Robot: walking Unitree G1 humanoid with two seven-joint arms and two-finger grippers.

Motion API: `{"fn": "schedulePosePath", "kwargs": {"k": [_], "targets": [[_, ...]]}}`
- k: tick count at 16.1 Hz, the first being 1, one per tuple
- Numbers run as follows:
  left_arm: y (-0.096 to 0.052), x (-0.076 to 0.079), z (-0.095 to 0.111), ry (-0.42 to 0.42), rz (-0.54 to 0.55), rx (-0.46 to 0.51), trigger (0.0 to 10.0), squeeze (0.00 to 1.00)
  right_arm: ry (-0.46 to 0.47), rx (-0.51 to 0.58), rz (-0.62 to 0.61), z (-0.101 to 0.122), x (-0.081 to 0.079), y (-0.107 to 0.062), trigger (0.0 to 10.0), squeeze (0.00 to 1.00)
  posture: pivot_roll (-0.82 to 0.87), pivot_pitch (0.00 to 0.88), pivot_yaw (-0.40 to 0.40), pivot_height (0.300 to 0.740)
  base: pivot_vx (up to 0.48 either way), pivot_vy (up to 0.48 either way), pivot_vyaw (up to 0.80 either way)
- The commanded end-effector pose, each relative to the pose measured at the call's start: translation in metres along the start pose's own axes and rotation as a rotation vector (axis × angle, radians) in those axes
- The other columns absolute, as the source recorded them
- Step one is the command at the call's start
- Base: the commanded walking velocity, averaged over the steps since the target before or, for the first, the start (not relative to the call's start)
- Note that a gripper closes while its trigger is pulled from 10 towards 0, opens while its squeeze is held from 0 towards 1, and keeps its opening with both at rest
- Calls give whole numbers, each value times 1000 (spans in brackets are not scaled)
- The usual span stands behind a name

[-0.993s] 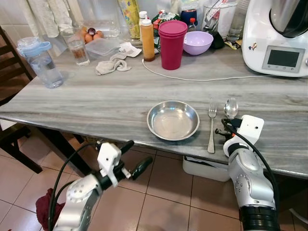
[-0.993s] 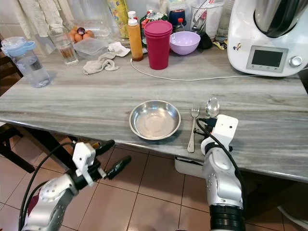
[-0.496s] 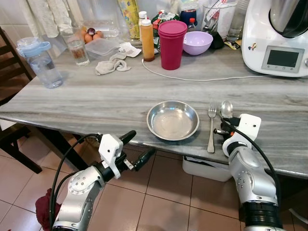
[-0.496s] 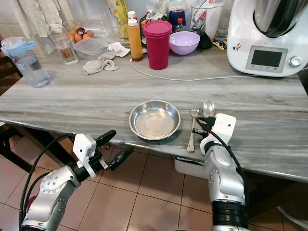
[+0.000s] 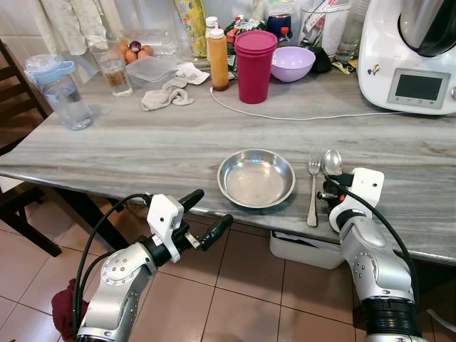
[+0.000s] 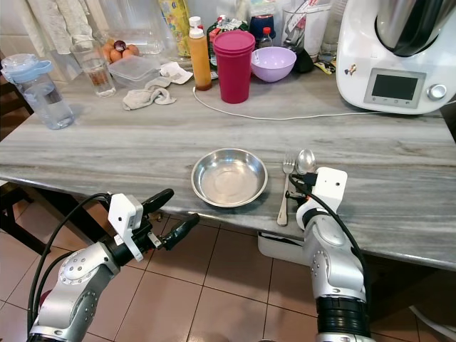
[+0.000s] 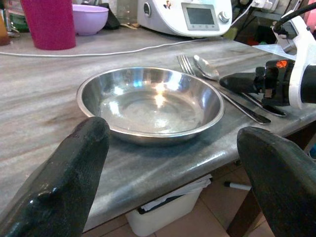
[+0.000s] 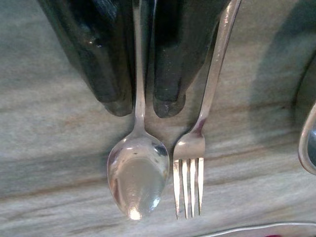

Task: Setting the table

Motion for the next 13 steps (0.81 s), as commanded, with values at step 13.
{"fn": "schedulePosePath", "kwargs": {"k": [13], "targets": [[0, 2, 2, -14, -26, 2, 10000, 0, 18, 298, -23, 51, 0, -13, 10000, 1000, -242, 80, 69, 740, 0, 0, 0]]}}
Point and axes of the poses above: a point about 5 cm out from each wrist's last joint towards the gripper, its own y axis pointing out of the wrist towards the gripper, its own z axis along the axis of the wrist's last joint, x = y × z, the point moved 4 cm from there along y, pointing out of the wrist towards the gripper, and after that the axes turned 5 degrees about -y, right-handed, at the moved point
